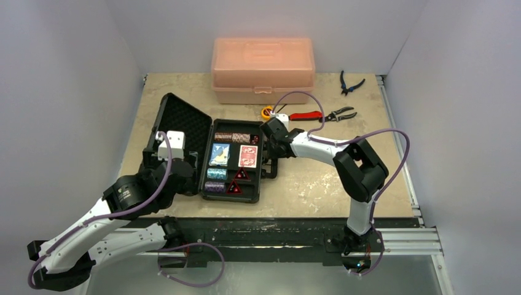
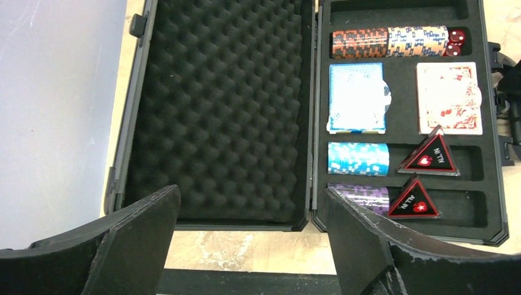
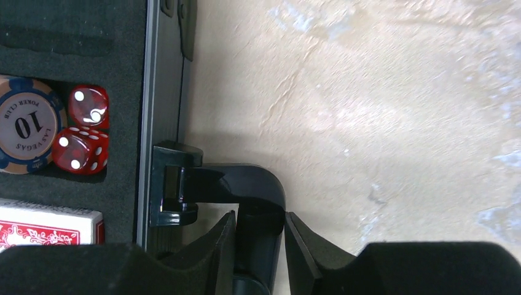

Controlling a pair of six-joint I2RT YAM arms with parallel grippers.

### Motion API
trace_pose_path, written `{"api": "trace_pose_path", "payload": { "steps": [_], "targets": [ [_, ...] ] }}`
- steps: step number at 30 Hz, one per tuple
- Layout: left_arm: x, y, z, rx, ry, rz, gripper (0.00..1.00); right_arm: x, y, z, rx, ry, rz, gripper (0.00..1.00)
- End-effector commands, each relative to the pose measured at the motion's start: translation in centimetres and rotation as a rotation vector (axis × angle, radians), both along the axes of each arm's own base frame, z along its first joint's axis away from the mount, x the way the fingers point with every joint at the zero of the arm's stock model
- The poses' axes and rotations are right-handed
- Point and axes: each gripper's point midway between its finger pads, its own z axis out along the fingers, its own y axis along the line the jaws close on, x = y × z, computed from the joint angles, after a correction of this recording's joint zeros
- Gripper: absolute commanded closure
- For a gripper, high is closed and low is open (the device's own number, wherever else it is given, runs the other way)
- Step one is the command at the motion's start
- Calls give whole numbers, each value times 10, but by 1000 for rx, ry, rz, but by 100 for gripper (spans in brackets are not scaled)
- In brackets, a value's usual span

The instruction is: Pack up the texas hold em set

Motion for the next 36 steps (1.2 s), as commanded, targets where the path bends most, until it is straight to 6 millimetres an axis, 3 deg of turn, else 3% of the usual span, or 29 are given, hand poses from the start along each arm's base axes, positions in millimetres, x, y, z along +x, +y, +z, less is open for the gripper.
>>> {"api": "trace_pose_path", "payload": {
  "steps": [1, 5, 10, 17, 20, 23, 32, 36],
  "targets": [
    [2, 5, 5, -6, -30, 30, 14, 26, -56, 13, -229, -107, -92, 61],
    [3, 4, 4, 12, -25, 29, 14, 26, -62, 26, -235, -138, -120, 38],
    [6, 5, 4, 40, -26, 31, 10, 25, -73, 58, -217, -216, -161, 17],
    [3, -8, 1, -3, 10, -20, 7, 19, -92, 106, -186, -346, -190, 13],
    [3, -31, -5, -10, 50, -154, 2, 14, -98, 134, -115, -451, -196, 12],
    [3, -36, -1, -43, 64, -140, 0, 9, -106, 152, -68, -524, -213, 5],
    [15, -48, 18, -30, 101, -174, 0, -1, -116, 165, -4, -586, -220, 5],
    [22, -39, 26, -51, 87, -155, 0, -4, -116, 163, 6, -572, -211, 5]
  ]
}}
